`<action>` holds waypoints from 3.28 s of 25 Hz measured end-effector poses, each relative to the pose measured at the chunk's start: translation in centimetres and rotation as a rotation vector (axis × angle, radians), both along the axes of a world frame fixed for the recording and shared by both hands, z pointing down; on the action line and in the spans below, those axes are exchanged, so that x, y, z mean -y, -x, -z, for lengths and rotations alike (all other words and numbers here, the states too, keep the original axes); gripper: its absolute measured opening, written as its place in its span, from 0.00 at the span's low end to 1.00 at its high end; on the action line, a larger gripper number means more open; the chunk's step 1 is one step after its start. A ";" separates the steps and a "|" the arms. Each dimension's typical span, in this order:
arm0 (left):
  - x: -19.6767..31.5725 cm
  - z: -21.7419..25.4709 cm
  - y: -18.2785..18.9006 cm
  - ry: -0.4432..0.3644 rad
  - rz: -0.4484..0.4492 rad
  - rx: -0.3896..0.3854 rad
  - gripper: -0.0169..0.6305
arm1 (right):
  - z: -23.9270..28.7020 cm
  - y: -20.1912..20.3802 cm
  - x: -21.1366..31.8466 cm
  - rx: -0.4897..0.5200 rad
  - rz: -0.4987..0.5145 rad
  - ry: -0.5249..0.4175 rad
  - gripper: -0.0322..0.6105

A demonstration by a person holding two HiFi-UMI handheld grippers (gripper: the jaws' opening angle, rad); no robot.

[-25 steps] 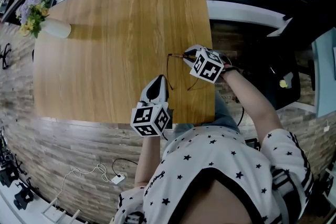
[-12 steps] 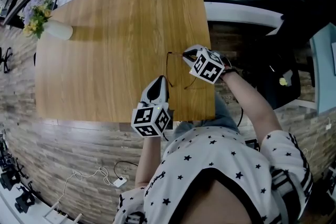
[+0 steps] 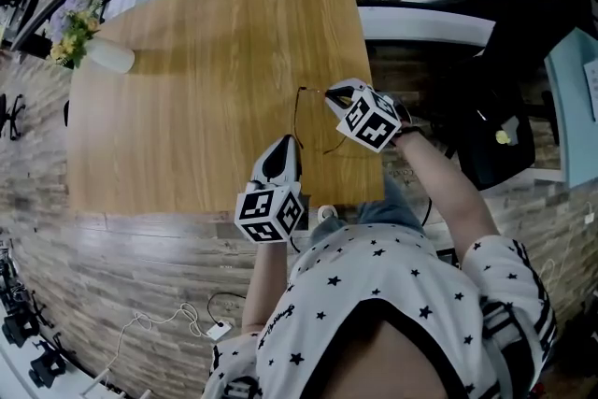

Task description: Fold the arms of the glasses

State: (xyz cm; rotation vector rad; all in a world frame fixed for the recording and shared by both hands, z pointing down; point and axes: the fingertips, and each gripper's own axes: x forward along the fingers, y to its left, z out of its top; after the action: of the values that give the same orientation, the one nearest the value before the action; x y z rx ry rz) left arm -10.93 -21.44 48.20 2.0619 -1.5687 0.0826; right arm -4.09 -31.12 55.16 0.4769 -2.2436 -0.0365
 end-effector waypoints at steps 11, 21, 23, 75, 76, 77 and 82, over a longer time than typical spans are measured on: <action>-3.3 1.0 0.8 -0.028 0.001 0.006 0.04 | 4.0 -1.0 -2.9 0.084 -0.120 -0.042 0.08; -5.8 2.5 1.9 -0.068 0.003 0.048 0.04 | 8.4 -1.5 -5.6 0.179 -0.214 -0.090 0.08; -6.2 2.8 2.1 -0.077 0.008 0.052 0.04 | 9.4 -1.8 -6.1 0.199 -0.228 -0.104 0.08; -9.6 5.0 -1.2 -0.139 -0.318 0.139 0.06 | 17.3 0.9 -11.8 0.318 -0.216 -0.229 0.08; -9.6 4.9 -1.4 -0.139 -0.330 0.145 0.06 | 17.3 0.9 -11.8 0.318 -0.213 -0.229 0.08; -9.5 4.9 -1.6 -0.139 -0.341 0.150 0.06 | 17.3 1.0 -11.8 0.319 -0.212 -0.230 0.08; -9.5 4.8 -2.9 -0.132 -0.396 0.161 0.06 | 17.3 1.2 -12.0 0.316 -0.199 -0.234 0.08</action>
State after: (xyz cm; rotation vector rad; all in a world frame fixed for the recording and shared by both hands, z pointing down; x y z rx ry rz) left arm -8.08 -11.93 43.43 2.5011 -1.2593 0.3033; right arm -5.27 -19.17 37.91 0.8835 -2.4997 -0.1288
